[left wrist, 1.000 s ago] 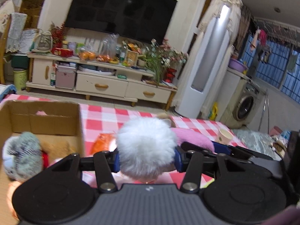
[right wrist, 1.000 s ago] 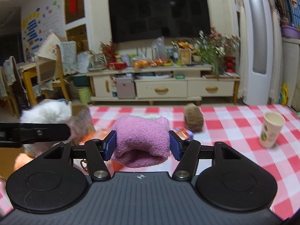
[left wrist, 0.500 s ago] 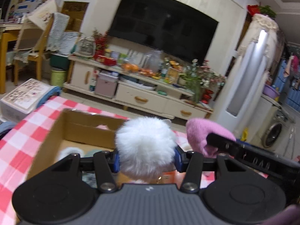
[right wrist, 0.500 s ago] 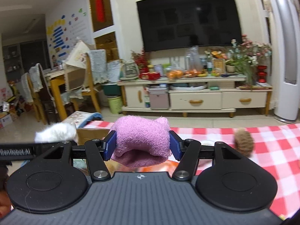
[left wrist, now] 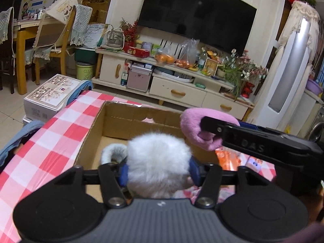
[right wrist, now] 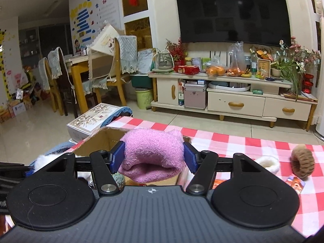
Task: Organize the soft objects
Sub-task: 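Open both grippers to drop the pompom and pink sock into the box, then move both grippers back toward the remaining items on the table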
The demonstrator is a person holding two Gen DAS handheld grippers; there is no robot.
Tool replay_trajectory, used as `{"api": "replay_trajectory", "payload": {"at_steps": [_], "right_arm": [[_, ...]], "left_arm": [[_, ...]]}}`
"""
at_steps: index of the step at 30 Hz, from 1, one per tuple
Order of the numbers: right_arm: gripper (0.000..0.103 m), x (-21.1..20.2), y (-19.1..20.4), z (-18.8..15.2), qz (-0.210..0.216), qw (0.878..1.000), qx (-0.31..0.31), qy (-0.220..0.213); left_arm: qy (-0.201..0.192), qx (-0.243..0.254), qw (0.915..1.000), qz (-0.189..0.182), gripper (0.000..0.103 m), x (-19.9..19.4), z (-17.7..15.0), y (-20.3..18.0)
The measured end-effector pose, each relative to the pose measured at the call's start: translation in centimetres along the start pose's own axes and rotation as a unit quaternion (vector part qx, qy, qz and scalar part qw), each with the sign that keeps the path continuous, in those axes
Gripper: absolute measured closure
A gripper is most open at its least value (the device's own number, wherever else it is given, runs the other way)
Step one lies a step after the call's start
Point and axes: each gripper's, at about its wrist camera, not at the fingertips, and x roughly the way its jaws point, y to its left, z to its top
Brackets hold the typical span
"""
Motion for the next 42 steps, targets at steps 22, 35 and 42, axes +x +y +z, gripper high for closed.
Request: {"api": "replay_trajectory", "payload": {"at_steps": [22, 35, 42], "right_arm": [[0.002, -5.8, -3.4, -2.6, -0.071, 0.993, 0.087, -0.040], [0.002, -7.9, -5.5, -4.6, -0.106, 0.985, 0.135, -0.033], [0.001, -10.7, -7.1, -6.6, -0.117, 0.976, 0.181, -0.028]], "left_arm": [[-0.019, 0.030, 0.9993, 0.014, 0.015, 0.0, -0.1, -1.7], [-0.020, 0.061, 0.9979, 0.011, 0.009, 0.3, -0.5, -4.6], [-0.024, 0.083, 0.9962, -0.010, 0.009, 0.2, -1.0, -7.0]]}}
